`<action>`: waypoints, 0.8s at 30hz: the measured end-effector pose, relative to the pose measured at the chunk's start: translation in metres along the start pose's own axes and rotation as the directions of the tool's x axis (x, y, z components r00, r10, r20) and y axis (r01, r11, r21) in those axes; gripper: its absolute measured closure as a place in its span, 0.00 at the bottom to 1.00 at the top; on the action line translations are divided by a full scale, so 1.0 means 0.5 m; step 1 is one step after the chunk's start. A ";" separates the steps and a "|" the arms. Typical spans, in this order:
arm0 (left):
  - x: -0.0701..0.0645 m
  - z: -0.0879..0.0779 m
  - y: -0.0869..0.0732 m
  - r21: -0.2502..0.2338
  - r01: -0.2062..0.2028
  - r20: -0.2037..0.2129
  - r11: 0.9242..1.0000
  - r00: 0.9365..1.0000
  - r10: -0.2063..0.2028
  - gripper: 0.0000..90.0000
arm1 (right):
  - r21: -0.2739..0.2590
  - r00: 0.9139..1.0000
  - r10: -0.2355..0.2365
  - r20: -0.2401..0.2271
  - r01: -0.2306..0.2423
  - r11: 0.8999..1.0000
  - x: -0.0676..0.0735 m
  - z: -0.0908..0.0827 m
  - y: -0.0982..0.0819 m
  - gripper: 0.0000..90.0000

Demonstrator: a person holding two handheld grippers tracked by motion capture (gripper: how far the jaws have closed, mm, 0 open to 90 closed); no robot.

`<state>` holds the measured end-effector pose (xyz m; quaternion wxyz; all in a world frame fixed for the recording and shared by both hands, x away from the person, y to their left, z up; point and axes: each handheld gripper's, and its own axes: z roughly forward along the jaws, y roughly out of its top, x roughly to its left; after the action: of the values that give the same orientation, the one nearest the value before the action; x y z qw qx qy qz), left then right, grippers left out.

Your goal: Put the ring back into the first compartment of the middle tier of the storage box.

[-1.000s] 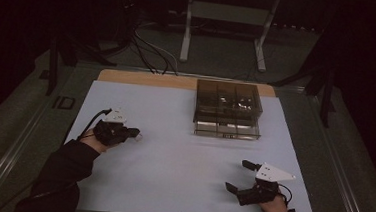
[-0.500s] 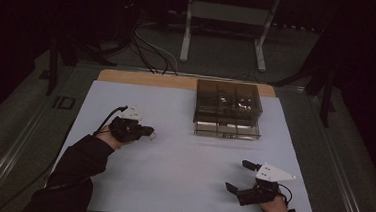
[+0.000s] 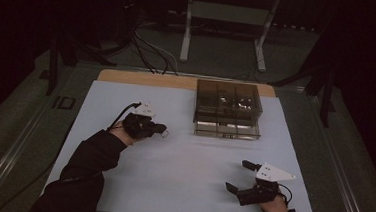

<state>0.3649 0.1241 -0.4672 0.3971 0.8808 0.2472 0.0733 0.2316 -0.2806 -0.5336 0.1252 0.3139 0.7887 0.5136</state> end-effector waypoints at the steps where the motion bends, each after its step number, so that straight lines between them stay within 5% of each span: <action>1: 0.000 0.000 0.000 0.000 0.000 0.000 1.000 1.000 0.000 1.00 | 0.001 1.000 0.001 0.000 -0.001 1.000 0.000 0.000 0.000 0.00; 24: -0.017 0.048 0.077 -0.025 -0.044 0.058 0.999 0.997 0.046 1.00 | -0.001 1.000 -0.001 0.000 0.001 1.000 0.000 -0.001 0.000 0.00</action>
<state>0.3799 0.0823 -0.4541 0.4130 0.8831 0.2145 0.0592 0.2315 -0.2809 -0.5334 0.1255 0.3135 0.7886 0.5139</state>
